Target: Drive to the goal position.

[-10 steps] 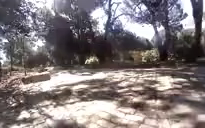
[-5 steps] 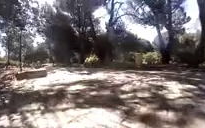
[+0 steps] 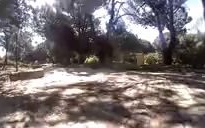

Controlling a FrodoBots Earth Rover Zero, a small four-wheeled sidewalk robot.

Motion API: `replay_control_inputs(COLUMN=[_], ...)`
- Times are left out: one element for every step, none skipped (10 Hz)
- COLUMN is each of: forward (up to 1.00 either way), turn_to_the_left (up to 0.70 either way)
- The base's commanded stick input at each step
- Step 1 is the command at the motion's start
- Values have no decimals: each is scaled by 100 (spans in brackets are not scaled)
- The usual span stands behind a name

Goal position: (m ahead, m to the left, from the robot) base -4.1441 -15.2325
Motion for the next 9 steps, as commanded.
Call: replay_control_inputs(forward=[70,70,70,70,70,70,70,70,70], turn_to_the_left=[0,0,0,0,0,0,0,0,0])
